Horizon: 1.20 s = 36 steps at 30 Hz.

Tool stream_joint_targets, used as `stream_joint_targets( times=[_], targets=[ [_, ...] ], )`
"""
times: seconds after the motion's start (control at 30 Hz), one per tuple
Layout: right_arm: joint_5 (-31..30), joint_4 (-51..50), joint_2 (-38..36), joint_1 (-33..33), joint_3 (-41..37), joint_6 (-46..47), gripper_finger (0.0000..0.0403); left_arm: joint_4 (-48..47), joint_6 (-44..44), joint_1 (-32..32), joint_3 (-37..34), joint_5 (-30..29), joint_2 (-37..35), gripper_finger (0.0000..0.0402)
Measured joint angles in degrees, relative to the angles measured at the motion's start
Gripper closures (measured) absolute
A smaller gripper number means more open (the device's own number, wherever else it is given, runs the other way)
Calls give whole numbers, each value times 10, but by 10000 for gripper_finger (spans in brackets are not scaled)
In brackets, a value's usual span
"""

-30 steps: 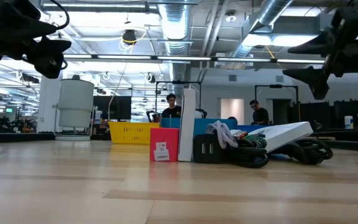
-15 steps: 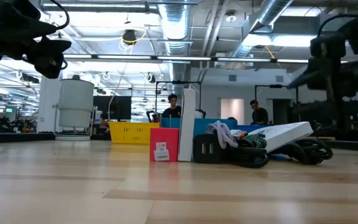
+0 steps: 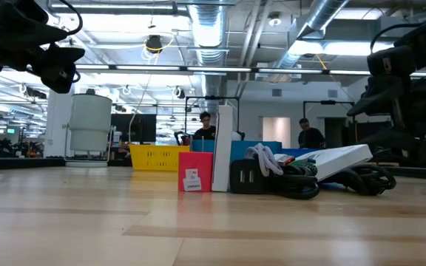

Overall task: Pick and place items into bin
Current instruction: Put the white card reader box into the large blue bin

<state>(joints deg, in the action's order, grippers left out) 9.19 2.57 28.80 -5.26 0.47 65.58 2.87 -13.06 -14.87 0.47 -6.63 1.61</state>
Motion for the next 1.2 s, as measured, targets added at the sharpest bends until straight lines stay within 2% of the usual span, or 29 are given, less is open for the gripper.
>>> stream_joint_targets(
  times=[0.2, 0.37, 0.73, 1.2],
  targets=[
    [15, 0, 2, 3, 0, 4, 159, 0, 0, 0, 0, 0, 0, 242],
    [10, 0, 5, 34, 0, 31, 159, 0, 0, 0, 0, 0, 0, 242],
    [-79, 24, 49, 118, 0, 84, 159, 0, 0, 0, 0, 0, 0, 242],
    [-117, 133, 156, 144, 0, 124, 159, 0, 0, 0, 0, 0, 0, 242]
  ],
)
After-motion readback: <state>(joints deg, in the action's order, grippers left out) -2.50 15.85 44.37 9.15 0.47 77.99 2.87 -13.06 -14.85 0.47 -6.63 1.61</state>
